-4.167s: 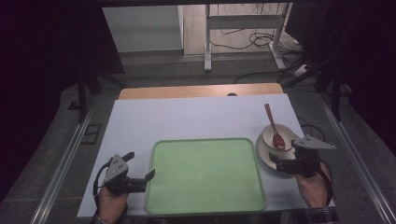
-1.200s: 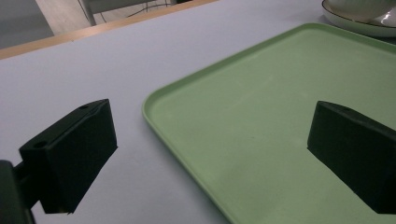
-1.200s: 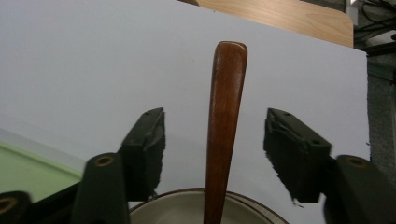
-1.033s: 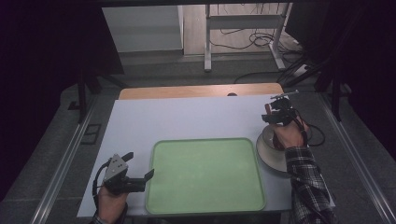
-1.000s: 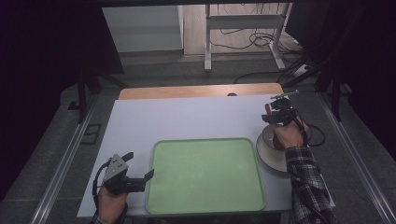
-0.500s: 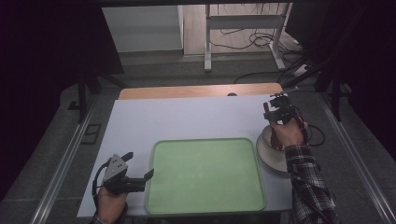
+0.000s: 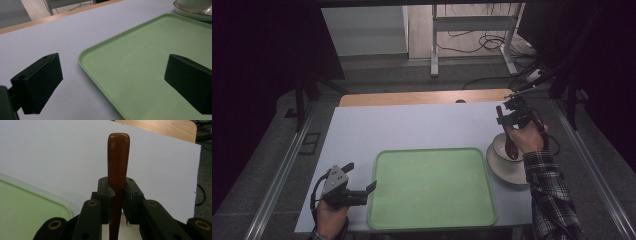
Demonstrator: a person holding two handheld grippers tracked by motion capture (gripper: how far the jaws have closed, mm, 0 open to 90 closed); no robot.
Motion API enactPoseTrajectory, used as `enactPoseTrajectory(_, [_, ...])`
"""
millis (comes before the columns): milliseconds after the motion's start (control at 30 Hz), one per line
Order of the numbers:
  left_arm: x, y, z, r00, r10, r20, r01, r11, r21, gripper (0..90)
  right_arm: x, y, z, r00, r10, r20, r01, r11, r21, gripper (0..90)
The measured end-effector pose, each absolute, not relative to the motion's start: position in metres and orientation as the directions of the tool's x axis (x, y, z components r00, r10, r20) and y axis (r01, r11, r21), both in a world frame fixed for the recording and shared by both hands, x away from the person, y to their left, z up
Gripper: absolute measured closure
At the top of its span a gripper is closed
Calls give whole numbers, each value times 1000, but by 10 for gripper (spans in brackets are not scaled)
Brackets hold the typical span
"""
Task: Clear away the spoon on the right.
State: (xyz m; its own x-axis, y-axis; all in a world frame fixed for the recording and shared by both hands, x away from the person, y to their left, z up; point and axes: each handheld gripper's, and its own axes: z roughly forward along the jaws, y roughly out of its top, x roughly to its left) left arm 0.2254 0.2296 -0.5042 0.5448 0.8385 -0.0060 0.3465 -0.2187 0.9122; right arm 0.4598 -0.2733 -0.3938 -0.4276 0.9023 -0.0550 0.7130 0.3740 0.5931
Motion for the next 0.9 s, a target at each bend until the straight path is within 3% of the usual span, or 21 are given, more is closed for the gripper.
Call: enactPoseTrajectory(900, [225,229,-504,542,840,-4,340,-215,916,14,436,-264,-348,-503,864,19,730,412,546,777])
